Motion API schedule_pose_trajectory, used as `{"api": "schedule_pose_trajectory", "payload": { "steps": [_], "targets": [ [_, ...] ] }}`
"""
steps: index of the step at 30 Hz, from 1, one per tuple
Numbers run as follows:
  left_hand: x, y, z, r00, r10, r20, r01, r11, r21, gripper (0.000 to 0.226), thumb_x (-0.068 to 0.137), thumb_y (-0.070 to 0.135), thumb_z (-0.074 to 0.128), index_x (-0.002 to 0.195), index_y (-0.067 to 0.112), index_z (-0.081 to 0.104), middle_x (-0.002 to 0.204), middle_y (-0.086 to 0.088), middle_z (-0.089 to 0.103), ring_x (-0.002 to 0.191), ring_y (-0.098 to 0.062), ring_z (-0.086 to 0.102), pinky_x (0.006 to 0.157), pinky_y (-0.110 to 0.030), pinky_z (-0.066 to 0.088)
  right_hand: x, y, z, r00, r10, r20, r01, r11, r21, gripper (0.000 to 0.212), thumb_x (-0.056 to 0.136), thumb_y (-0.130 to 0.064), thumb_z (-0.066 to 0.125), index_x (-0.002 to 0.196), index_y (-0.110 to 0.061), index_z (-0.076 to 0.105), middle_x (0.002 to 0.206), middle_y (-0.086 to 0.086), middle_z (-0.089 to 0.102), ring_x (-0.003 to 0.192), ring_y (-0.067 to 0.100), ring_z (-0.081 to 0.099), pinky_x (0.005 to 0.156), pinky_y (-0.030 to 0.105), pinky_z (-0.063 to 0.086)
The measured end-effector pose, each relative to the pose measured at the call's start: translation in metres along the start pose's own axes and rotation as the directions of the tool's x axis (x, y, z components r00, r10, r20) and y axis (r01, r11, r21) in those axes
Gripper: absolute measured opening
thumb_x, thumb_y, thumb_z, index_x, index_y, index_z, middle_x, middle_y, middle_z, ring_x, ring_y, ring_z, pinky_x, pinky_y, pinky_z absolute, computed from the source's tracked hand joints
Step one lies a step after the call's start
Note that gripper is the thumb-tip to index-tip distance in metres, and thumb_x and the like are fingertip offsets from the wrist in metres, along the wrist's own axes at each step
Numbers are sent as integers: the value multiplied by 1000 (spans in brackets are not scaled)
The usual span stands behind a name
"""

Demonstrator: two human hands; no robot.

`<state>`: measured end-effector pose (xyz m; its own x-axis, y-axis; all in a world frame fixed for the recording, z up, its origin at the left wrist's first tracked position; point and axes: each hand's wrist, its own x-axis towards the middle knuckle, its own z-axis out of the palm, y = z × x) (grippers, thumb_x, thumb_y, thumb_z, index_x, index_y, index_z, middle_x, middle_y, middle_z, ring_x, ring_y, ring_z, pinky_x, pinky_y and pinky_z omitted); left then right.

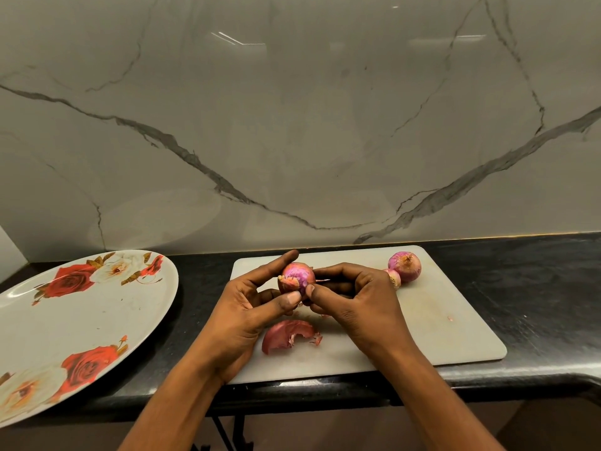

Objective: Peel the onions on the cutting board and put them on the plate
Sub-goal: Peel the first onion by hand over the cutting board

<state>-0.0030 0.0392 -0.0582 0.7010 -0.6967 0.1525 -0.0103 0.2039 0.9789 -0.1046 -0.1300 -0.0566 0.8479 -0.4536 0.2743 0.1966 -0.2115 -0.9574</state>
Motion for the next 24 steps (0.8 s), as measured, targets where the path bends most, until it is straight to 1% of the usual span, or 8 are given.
{"api": "schedule_pose_trajectory", "payload": {
  "steps": [4,6,8,11,14,19,22,24],
  "targets": [
    [0,2,0,1000,-8,-29,6,998,-62,63,79,5,76,138,25,68,132,-2,73,117,-26,73,92,-33,62,0,-1,-1,1000,1,-13,-1,998,59,26,89,-7,79,114,-14,80,94,2,82,85,20,81,80,40,66],
    [0,2,0,1000,-3,-29,1,998,-59,63,79,6,76,139,24,68,132,-1,73,116,-25,73,89,-31,62,0,0,-1,1000,-4,-13,5,998,66,25,89,-8,78,114,-14,80,94,2,82,85,20,81,80,39,66],
    [0,2,1,1000,0,-30,-2,998,-55,63,80,6,76,140,24,67,132,-2,73,115,-26,74,87,-29,61,-1,-1,-1,1000,-12,-12,13,997,72,24,90,-10,78,113,-15,80,94,1,82,85,20,81,78,34,66],
    [-1,3,2,1000,12,-26,-13,999,-35,65,79,8,77,141,25,66,131,1,74,116,-26,73,89,-30,61,-2,-3,0,1000,-9,-3,10,995,95,22,90,-12,79,111,-18,80,93,0,82,85,19,80,75,31,65],
    [-2,3,2,1000,11,-17,-12,1000,-26,66,79,7,76,142,25,64,130,2,74,119,-26,72,93,-33,61,-2,-4,1,1000,-3,7,2,997,79,23,87,-16,83,109,-17,79,93,1,82,86,19,80,76,35,66],
    [-1,2,2,1000,7,-5,-7,1000,0,66,81,7,76,143,24,63,132,1,74,120,-29,71,97,-37,61,-2,-1,0,1000,18,14,-18,999,49,22,86,-15,85,106,-18,77,94,1,82,87,17,80,77,37,66],
    [-2,3,2,1000,2,-7,-2,1000,0,66,80,7,76,142,25,64,130,3,74,120,-28,71,96,-36,61,0,-1,0,999,24,22,-26,997,74,22,86,-12,84,107,-14,78,94,3,82,86,19,81,77,38,66],
    [-2,3,2,1000,2,-13,-2,1000,-25,64,79,7,76,140,24,65,129,1,74,117,-26,73,91,-32,62,0,-1,-1,1000,22,18,-23,996,85,22,88,-8,82,109,-13,78,93,4,82,85,20,81,76,36,66]
  ]
}}
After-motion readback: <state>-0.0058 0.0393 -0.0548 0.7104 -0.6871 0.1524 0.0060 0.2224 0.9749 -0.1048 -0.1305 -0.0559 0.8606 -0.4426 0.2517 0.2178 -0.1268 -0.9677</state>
